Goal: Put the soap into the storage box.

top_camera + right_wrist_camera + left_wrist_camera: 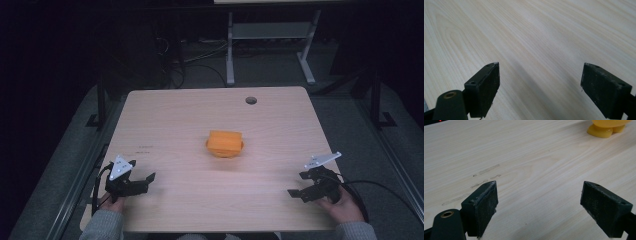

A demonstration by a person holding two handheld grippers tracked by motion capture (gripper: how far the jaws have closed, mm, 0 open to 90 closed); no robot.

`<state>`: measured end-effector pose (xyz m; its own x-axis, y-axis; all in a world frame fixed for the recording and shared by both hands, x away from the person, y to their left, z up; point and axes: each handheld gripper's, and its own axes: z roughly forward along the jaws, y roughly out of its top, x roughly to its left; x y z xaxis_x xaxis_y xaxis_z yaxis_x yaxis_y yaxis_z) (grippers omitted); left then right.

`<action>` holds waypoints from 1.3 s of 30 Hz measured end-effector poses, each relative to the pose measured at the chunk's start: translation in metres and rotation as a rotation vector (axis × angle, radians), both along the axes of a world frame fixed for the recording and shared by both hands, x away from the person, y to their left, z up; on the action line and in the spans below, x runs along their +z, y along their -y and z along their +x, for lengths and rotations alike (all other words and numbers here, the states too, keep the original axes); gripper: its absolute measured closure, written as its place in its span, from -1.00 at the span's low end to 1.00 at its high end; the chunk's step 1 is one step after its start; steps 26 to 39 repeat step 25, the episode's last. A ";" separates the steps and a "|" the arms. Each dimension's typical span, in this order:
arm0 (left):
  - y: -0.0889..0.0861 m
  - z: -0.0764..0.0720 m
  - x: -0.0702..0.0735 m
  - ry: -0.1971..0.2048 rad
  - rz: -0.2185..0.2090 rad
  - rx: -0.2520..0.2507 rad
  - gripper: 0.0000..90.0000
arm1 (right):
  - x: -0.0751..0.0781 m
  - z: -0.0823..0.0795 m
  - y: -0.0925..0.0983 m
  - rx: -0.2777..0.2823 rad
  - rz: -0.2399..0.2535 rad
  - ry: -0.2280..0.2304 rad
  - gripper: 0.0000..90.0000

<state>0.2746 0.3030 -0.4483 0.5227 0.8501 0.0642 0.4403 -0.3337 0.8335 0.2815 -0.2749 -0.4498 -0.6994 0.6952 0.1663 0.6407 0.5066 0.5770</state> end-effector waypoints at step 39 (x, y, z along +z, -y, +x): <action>0.002 0.000 0.000 0.003 0.002 -0.027 -0.70 | -0.005 -0.019 -0.006 -0.031 -0.007 0.034 -0.68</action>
